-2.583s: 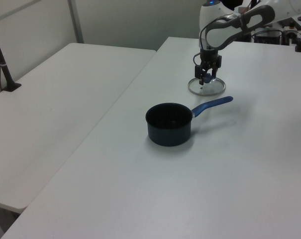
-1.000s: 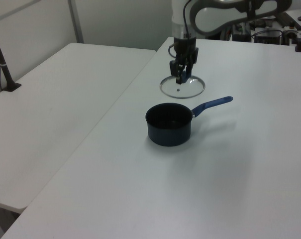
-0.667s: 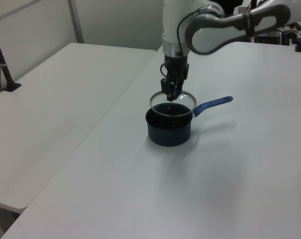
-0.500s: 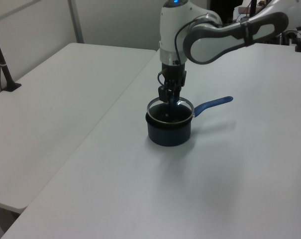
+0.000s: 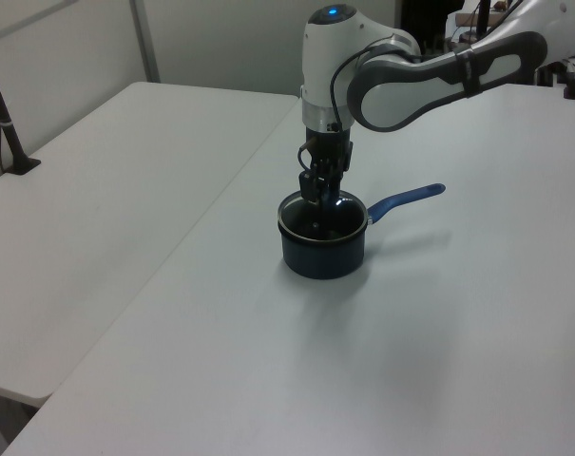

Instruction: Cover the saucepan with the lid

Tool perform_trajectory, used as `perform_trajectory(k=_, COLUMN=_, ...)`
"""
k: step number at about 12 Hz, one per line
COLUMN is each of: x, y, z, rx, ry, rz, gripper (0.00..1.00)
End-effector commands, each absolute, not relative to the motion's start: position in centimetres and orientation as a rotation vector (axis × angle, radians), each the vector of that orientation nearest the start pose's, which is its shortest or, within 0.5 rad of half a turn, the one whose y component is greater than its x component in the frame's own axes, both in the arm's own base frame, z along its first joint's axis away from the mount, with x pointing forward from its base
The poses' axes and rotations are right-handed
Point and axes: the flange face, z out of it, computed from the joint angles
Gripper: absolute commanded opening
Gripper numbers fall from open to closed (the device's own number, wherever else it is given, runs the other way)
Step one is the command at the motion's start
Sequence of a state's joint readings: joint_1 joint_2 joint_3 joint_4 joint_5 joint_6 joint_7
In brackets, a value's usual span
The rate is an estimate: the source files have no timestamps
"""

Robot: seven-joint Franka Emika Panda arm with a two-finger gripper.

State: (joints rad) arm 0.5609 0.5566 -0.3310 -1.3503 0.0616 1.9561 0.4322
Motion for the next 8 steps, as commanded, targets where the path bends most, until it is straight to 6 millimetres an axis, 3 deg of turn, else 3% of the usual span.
perform_trajectory(k=1, x=68.8, y=22.2, z=42.5, rx=-3.192, ry=0.292, rz=-0.218, gripper=1.0)
perform_trajectory(k=3, x=68.6, y=22.3, z=43.5, rx=-3.175, ry=0.284, rz=-0.224, gripper=1.0)
perform_trajectory(k=6, x=65.1, y=20.3, z=50.8, rx=-3.11, ry=0.231, rz=-0.246, gripper=1.0)
perform_trajectory(k=8, x=62.1, y=15.8, z=53.7, rx=-3.125, ry=0.1, rz=-0.165, gripper=1.0)
